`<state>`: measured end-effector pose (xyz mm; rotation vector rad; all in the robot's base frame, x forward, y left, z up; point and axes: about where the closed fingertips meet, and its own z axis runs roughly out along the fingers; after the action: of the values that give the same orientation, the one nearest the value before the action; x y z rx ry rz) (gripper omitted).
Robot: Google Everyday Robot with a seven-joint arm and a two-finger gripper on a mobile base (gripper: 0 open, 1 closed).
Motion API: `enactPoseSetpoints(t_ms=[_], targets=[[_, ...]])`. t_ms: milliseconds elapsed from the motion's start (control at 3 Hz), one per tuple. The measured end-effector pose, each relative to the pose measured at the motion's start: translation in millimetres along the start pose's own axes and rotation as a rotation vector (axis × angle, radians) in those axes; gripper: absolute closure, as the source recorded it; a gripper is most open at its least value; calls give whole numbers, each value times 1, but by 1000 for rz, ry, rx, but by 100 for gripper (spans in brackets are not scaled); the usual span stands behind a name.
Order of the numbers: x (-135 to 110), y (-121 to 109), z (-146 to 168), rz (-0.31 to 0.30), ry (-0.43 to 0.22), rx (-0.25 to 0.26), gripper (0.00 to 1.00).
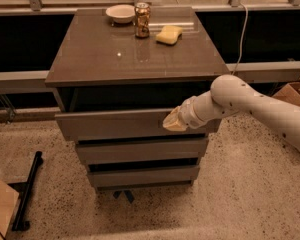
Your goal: Close top drawer
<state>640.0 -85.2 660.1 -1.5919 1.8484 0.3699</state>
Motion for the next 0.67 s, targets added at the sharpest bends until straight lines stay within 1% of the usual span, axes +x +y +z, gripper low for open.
enactPoseSetpoints(t_ms=[333,667], targets=[[-1,1,2,-1,-1,-4,82],[-1,2,4,-1,-1,-9,58]])
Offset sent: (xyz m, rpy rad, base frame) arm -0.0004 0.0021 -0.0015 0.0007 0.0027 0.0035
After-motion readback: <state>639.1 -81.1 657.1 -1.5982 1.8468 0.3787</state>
